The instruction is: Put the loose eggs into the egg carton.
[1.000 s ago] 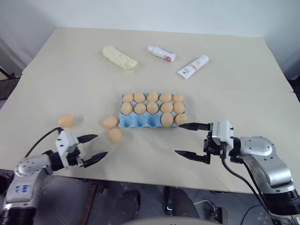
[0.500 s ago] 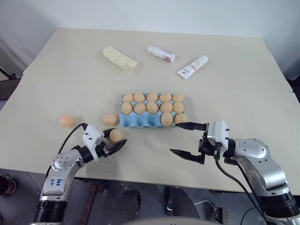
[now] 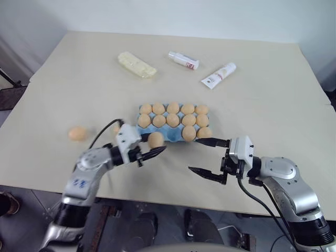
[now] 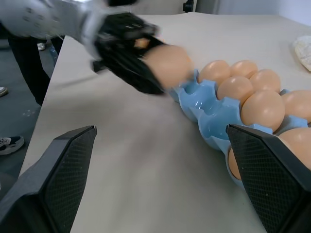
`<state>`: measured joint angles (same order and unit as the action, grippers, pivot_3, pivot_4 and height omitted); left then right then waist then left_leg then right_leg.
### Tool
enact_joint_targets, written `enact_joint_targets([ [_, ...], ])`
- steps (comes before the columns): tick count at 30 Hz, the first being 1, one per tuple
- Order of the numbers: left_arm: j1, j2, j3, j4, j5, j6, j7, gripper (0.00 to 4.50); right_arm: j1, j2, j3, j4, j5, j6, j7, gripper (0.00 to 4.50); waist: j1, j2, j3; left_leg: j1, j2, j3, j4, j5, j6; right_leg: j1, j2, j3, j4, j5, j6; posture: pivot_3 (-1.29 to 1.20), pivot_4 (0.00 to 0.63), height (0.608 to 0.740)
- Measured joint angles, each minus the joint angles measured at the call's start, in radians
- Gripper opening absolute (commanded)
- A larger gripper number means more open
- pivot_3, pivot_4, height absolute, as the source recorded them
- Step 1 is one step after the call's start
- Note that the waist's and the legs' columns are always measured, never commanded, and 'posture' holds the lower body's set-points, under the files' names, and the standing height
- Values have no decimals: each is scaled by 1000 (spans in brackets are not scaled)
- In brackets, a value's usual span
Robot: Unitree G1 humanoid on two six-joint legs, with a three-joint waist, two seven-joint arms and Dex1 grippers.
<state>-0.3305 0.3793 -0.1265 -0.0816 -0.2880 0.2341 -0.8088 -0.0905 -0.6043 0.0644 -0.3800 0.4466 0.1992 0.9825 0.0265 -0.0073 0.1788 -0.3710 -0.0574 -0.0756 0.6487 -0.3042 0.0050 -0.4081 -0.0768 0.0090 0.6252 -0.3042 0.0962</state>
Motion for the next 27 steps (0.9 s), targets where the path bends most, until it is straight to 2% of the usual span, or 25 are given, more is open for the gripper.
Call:
enact_joint_targets([
  [4,-121,-93,-62,162,61,-48,20,2125,13,5,-1,-9,-7,1,-35,4500,-5,-1,0,0,1,3,0,2,-4,-2,2,0,0,0,0,0,150,740],
  [11,-155,-89,-38,248,93,-116,39,4271,42,9,-5,-42,-7,7,-87,4500,-3,-1,1,0,2,3,1,2,-4,-2,3,2,2,0,0,0,150,740],
  [12,-153,-81,-29,245,86,-116,29,4469,44,9,-5,-46,-7,7,-93,4500,-3,-1,1,0,2,3,1,2,-4,-2,3,2,2,0,1,0,150,740],
  [17,-70,-22,21,108,6,-109,-44,4469,55,16,-3,-47,-7,7,-107,4500,-6,-1,0,0,2,3,0,2,-4,-2,2,3,2,0,0,0,150,740],
  [19,-14,29,49,41,-20,-112,-74,4469,44,17,-1,-45,-7,7,-104,4500,-9,-1,0,0,2,3,0,2,-5,-2,3,3,1,0,0,0,150,740],
  [27,243,225,288,-10,-77,-152,-123,4469,8,16,-4,-8,-4,-3,-54,4500,-6,-1,0,0,3,2,-1,0,0,-2,1,3,1,0,-1,0,150,740],
])
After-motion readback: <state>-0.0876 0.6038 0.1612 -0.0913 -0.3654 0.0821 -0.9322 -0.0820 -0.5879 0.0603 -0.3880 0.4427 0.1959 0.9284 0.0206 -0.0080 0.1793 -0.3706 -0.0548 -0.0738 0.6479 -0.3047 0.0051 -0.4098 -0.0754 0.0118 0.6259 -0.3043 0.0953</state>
